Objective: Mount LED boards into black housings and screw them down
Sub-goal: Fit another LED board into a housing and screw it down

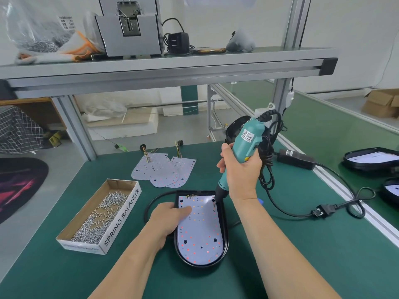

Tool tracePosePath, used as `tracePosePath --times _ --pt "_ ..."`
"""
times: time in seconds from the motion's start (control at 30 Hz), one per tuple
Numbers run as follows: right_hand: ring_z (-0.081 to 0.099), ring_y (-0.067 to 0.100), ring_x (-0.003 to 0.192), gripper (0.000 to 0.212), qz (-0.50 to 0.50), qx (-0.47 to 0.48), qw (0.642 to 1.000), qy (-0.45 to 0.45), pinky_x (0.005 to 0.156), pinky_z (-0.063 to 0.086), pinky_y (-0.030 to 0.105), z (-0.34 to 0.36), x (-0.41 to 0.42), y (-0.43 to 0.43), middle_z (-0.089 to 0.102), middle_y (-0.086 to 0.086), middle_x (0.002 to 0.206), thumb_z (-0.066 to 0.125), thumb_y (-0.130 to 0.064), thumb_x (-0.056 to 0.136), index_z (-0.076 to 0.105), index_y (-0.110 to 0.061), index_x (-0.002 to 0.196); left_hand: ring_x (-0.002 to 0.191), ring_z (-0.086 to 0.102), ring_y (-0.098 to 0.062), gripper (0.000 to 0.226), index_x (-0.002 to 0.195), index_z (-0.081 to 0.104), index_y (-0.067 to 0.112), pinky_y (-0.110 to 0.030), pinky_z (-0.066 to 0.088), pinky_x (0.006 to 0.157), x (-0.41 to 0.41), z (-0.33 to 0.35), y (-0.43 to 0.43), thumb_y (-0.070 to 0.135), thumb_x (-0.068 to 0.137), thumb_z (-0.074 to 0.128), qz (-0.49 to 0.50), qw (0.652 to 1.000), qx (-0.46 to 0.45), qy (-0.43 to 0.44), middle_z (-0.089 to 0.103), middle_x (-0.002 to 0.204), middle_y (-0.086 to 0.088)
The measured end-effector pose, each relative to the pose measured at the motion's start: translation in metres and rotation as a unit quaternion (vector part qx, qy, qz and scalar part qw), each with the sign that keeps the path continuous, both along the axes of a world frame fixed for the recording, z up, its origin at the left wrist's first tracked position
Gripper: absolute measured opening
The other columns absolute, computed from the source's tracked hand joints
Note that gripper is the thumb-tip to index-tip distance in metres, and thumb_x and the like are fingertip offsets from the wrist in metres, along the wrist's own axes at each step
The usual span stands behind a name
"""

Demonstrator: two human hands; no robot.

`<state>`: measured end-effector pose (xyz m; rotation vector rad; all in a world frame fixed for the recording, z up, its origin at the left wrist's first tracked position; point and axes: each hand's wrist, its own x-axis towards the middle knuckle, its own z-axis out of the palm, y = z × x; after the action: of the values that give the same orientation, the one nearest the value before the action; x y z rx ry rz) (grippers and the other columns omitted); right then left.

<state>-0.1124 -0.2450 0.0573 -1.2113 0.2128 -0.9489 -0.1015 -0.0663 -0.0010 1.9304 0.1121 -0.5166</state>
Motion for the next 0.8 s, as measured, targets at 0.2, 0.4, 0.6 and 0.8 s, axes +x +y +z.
tracePosePath --times 0.2,0.4,0.6,0.8 --pt "0.064 0.022 0.050 0.028 0.041 0.000 0.999 0.021 0.050 0.051 0.028 0.001 -0.004 -0.002 0.065 0.009 0.069 0.073 -0.017 0.086 0.058 0.004 0.096 0.096 0.073 -0.035 0.022 0.096 0.073 0.001 -0.046 0.056 0.090 -0.001 0.000 0.000 0.020 0.086 0.073 -0.002 1.000 -0.007 -0.001 0.078 0.094 -0.013" --pt "0.059 0.020 0.043 0.020 0.029 -0.010 0.999 0.038 0.043 0.045 0.025 0.004 0.001 -0.001 0.062 0.001 0.058 0.072 -0.021 0.085 0.057 -0.009 0.085 0.096 0.072 -0.038 0.058 0.101 0.070 -0.006 -0.049 0.056 0.091 -0.006 0.007 -0.004 0.035 0.060 0.070 -0.005 1.000 -0.027 -0.005 0.076 0.098 -0.018" --pt "0.061 0.021 0.047 0.024 0.038 -0.012 0.999 0.033 0.047 0.049 0.028 0.006 0.002 -0.006 0.065 0.005 0.064 0.072 -0.020 0.084 0.058 -0.002 0.093 0.089 0.074 -0.034 0.060 0.102 0.070 -0.005 -0.043 0.057 0.083 -0.005 0.007 -0.004 0.036 0.057 0.070 -0.007 0.999 -0.031 -0.005 0.076 0.097 -0.018" --pt "0.062 0.020 0.048 0.025 0.020 0.016 1.000 0.010 0.048 0.049 0.028 0.011 0.000 -0.010 0.066 0.005 0.065 0.073 -0.022 0.082 0.060 -0.004 0.094 0.087 0.074 -0.033 0.060 0.101 0.071 -0.004 -0.042 0.057 0.080 -0.006 0.007 -0.003 0.036 0.056 0.071 -0.012 1.000 -0.025 0.001 0.076 0.096 -0.017"
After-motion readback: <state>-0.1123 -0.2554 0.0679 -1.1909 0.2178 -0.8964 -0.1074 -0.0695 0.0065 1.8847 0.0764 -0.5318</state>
